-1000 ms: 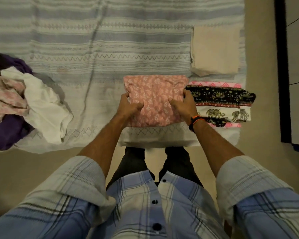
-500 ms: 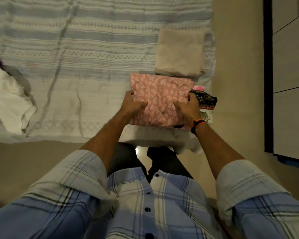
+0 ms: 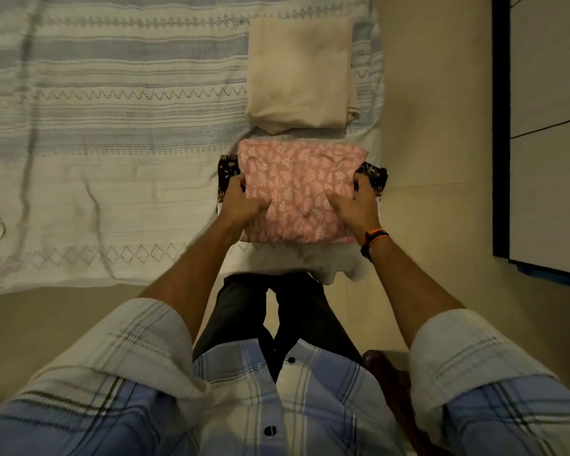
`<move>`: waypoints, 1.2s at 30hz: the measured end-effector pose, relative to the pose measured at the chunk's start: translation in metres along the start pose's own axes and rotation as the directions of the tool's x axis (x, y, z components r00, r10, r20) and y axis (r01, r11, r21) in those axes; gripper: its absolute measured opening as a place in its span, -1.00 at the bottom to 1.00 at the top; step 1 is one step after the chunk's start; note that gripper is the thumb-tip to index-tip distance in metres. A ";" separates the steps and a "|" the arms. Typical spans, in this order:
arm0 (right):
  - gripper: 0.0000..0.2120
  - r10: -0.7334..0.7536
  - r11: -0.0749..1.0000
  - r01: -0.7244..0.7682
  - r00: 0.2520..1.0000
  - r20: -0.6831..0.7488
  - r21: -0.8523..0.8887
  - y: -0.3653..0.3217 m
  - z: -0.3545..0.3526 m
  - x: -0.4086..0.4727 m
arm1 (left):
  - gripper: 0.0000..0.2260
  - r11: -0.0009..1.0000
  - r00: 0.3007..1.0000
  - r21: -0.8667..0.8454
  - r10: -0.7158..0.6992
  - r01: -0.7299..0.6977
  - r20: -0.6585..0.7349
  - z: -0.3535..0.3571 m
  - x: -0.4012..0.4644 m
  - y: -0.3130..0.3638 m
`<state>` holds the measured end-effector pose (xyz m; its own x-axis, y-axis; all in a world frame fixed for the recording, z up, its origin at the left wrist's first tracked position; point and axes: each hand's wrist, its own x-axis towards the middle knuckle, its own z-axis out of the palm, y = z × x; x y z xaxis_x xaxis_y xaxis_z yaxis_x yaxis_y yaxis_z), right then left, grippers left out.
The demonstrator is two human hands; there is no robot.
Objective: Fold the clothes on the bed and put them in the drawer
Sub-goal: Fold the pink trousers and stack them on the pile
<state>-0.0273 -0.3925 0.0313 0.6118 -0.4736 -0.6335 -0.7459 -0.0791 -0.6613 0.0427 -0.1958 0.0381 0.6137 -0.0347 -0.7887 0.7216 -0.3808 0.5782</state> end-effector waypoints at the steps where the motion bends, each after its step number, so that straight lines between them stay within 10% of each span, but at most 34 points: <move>1: -0.50 0.006 1.000 -0.006 1.000 0.002 -0.010 0.003 0.002 0.003 | -0.39 1.000 1.000 0.008 -0.001 0.001 -0.007 0.000 0.003 -0.003; 7: -0.38 0.080 0.962 -0.101 0.993 -0.092 -0.255 0.017 0.012 0.012 | -0.39 0.942 0.990 0.337 0.038 0.011 -0.139 -0.009 0.023 -0.021; 12: -0.40 -0.377 0.586 0.228 0.926 -0.012 -0.778 0.010 0.020 -0.004 | -0.31 0.715 0.912 0.673 0.382 -0.190 -0.149 -0.001 0.012 -0.019; 18: -0.34 -0.286 0.518 0.406 0.912 0.294 -0.753 0.013 0.035 -0.005 | -0.27 0.537 0.897 0.741 0.393 -0.403 0.203 0.025 0.014 -0.014; 36: -0.27 -0.259 0.544 0.392 0.920 0.296 -0.742 0.036 0.049 0.022 | -0.20 0.532 0.918 0.761 0.335 -0.371 0.214 0.041 0.052 -0.040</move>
<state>-0.0274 -0.3633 -0.0258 0.8335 -0.1555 -0.5302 -0.3612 -0.8795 -0.3098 0.0328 -0.2198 -0.0347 0.7366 -0.3568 -0.5746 -0.0875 -0.8927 0.4421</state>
